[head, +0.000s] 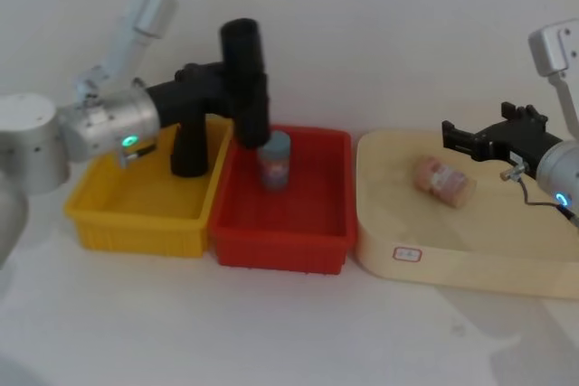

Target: Pick up the garbage bag with the one hand and transfer it to the other hand.

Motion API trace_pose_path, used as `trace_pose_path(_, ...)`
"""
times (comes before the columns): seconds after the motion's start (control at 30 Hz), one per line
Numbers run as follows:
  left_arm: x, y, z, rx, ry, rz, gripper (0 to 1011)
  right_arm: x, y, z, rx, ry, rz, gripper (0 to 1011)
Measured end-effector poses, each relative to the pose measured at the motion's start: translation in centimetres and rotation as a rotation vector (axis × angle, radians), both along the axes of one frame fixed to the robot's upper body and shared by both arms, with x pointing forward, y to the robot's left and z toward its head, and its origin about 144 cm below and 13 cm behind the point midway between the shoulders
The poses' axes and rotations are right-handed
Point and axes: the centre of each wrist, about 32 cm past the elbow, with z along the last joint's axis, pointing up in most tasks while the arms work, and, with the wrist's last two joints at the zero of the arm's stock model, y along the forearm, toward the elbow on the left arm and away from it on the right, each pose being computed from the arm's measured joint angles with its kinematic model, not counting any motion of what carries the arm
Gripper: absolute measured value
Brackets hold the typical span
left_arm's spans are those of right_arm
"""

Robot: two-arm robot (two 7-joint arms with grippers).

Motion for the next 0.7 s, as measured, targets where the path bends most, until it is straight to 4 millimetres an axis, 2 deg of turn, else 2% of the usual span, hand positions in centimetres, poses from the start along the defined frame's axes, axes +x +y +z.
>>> trace_pose_path(0.43,4.2,-4.7,0.9,0.046,0.025,-0.186,394,-2.1,-0.9,1.0,0.045,-0.082,0.052,1001)
trace_pose_path(0.5,5.2,-6.0,1.1,0.054,0.026,-0.237,394,-2.6,-1.2,1.3,0.06,-0.1,0.07,1001)
trace_pose_path(0.7,6.3,-7.8,1.5,0.07,0.03,-0.306,394,-3.9,-1.9,2.3,0.106,-0.14,0.135,1001)
